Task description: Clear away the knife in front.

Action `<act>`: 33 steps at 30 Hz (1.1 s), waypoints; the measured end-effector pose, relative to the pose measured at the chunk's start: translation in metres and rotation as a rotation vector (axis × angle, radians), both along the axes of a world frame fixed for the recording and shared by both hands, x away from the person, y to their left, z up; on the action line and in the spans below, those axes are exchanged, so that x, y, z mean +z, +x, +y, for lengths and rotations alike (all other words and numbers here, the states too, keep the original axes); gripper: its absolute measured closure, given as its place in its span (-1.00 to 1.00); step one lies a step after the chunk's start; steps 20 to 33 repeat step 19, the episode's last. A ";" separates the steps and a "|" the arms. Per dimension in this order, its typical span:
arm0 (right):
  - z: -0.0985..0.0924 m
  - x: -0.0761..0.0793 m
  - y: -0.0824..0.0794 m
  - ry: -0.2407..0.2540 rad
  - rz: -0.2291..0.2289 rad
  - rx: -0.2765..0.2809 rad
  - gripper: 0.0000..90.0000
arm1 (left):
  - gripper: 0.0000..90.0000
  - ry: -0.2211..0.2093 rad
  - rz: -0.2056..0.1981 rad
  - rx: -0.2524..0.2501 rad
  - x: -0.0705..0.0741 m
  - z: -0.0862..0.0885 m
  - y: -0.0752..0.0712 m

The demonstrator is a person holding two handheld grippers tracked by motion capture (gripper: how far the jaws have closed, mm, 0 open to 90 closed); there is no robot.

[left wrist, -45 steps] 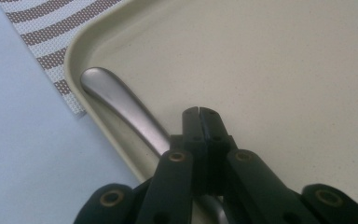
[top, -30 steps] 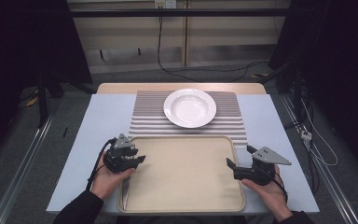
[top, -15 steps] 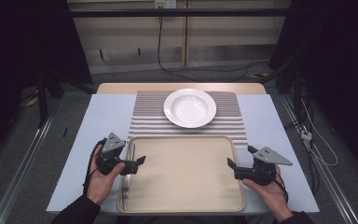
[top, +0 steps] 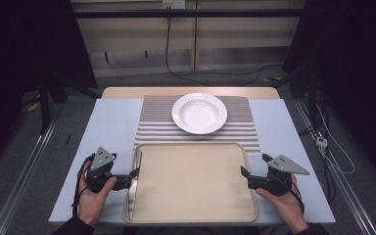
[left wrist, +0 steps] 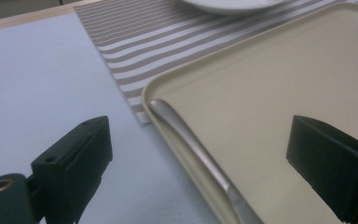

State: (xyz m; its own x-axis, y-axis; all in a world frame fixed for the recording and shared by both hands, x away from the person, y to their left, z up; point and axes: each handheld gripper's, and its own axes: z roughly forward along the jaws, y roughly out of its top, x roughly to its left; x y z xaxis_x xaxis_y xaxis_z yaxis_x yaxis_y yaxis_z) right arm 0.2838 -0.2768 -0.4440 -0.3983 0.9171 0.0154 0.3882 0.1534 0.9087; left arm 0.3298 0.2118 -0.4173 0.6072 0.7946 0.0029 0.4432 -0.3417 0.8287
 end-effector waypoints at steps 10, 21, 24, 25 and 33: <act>-0.002 0.001 -0.003 -0.002 -0.004 -0.007 -0.79 | -0.86 -0.035 0.004 0.070 -0.011 0.018 -0.004; -0.003 0.000 -0.001 0.001 -0.002 -0.012 -0.79 | -0.86 -0.047 0.016 0.095 -0.012 0.020 -0.002; -0.003 0.000 -0.001 0.001 -0.002 -0.012 -0.79 | -0.86 -0.047 0.016 0.095 -0.012 0.020 -0.002; -0.003 0.000 -0.001 0.001 -0.002 -0.012 -0.79 | -0.86 -0.047 0.016 0.095 -0.012 0.020 -0.002; -0.003 0.000 -0.001 0.001 -0.002 -0.012 -0.79 | -0.86 -0.047 0.016 0.095 -0.012 0.020 -0.002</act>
